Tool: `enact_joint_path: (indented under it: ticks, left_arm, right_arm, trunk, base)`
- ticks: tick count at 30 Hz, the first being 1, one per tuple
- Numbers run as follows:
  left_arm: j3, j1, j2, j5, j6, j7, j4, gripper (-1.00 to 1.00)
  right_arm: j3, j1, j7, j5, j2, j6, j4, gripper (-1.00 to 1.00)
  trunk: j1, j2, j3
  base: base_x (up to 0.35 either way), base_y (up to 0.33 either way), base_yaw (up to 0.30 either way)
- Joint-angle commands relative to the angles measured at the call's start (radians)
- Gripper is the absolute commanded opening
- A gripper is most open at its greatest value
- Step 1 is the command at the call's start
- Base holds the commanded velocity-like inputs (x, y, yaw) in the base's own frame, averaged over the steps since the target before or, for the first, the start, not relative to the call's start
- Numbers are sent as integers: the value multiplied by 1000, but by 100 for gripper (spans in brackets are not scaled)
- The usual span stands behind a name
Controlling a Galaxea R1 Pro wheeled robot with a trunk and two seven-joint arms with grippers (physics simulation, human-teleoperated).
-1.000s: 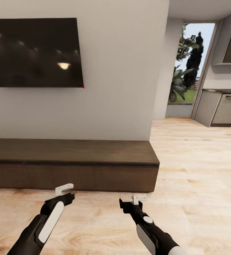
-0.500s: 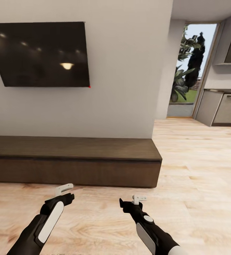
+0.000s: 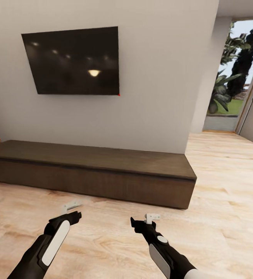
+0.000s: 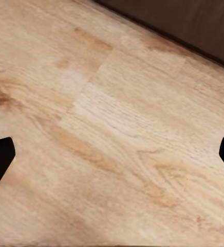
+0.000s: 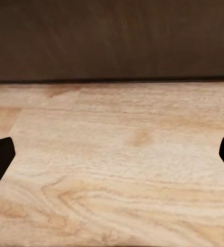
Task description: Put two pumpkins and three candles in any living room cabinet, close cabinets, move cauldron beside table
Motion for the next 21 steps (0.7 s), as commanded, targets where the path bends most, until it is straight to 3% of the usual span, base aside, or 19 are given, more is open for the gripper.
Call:
enact_joint_path:
  ticks: [1, 21]
  left_arm:
    - [-3, -1, 1, 10, 0, 10, -1, 100]
    - [-3, -1, 0, 10, -1, 10, 0, 100]
  right_arm:
    - [8, -1, -8, -11, -1, -7, 0, 100]
    - [9, -1, -5, -9, -1, -17, 0, 100]
  trunk:
    - [0, 0, -1]
    - [0, 0, -1]
  base:
    - [-113, 92, 292]
    - [-24, 23, 292]
